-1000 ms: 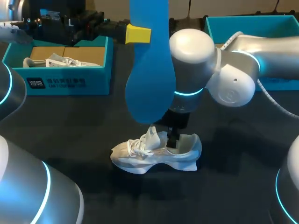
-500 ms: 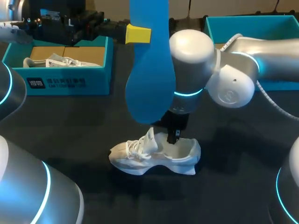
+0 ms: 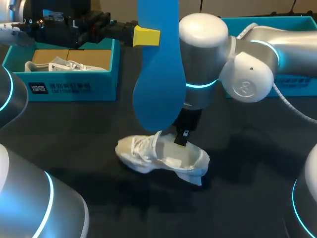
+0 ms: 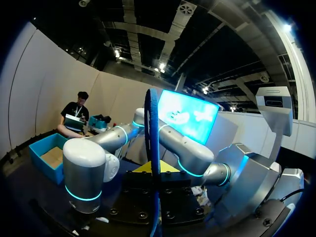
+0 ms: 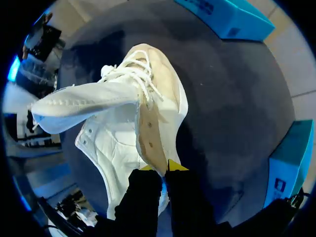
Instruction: Take the shoe out of the shoebox, open the shoe tongue, remove and reinsert the insole, then place the shoe into the shoebox
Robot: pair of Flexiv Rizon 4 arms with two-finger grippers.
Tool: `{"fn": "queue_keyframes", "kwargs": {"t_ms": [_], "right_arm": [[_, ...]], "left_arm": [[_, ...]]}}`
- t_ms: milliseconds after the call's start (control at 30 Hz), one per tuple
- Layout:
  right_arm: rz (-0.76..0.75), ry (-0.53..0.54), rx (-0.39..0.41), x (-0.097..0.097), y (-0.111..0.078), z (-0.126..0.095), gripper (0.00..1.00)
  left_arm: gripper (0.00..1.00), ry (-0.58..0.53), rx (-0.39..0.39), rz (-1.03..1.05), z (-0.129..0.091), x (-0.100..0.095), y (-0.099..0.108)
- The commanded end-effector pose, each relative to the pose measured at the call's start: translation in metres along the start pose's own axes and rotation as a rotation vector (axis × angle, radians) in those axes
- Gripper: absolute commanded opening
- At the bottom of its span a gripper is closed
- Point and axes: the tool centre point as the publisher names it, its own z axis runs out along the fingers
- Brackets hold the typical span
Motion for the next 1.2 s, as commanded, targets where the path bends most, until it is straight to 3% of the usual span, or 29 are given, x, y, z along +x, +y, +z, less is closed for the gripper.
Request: {"fn": "queue_keyframes", "kwargs": {"t_ms": [33,133,633,833,933,1067,1200], "right_arm": [[0.229,-0.039,-0.082,0.014,-0.010,-0.011,0.00],[0.380,-0.034,-0.031,0.028,-0.005,-0.016,0.00],[0.380,-0.034,-0.031,0.028,-0.005,-0.016,0.00],[0.682,0.054,-0.140,0.039,-0.022,-0.009,0.00],[0.821,0.067,-0.203,0.055,-0.025,-0.010,0.00],[0.948,0.028,-0.190,0.064,-0.023,-0.008,0.00],[1.008,0.043,-0.228,0.066,-0.020,-0.008,0.00]], "left_arm": [[0.00,0.000,-0.004,-0.001,0.001,-0.001,-0.001],[0.00,0.000,-0.004,-0.001,0.001,-0.001,-0.001],[0.00,0.000,-0.004,-0.001,0.001,-0.001,-0.001],[0.00,0.000,-0.004,-0.001,0.001,-0.001,-0.001],[0.00,0.000,-0.004,-0.001,0.001,-0.001,-0.001],[0.00,0.000,-0.004,-0.001,0.001,-0.001,-0.001],[0.00,0.000,-0.004,-0.001,0.001,-0.001,-0.001]]}}
